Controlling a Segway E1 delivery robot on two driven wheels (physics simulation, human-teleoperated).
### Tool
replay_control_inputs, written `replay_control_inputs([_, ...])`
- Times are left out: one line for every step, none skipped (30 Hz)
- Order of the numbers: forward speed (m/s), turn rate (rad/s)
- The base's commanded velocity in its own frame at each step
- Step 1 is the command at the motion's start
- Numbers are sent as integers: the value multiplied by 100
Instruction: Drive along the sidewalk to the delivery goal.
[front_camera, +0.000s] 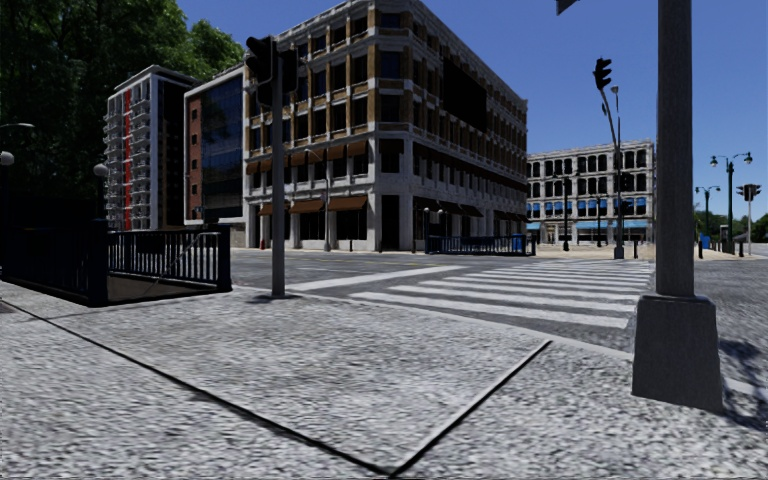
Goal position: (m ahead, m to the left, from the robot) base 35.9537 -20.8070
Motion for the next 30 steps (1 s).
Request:
replay_control_inputs([179,0])
replay_control_inputs([179,0])
replay_control_inputs([179,0])
replay_control_inputs([179,0])
replay_control_inputs([179,0])
replay_control_inputs([179,0])
replay_control_inputs([179,0])
replay_control_inputs([179,0])
replay_control_inputs([179,0])
replay_control_inputs([179,0])
replay_control_inputs([179,0])
replay_control_inputs([179,0])
replay_control_inputs([179,0])
replay_control_inputs([179,0])
replay_control_inputs([179,0])
replay_control_inputs([179,0])
replay_control_inputs([179,0])
replay_control_inputs([179,0])
replay_control_inputs([179,-5])
replay_control_inputs([179,-29])
replay_control_inputs([179,-44])
replay_control_inputs([179,-44])
replay_control_inputs([179,-53])
replay_control_inputs([179,-61])
replay_control_inputs([179,-69])
replay_control_inputs([179,-72])
replay_control_inputs([179,-74])
replay_control_inputs([179,-74])
replay_control_inputs([179,-75])
replay_control_inputs([179,-75])
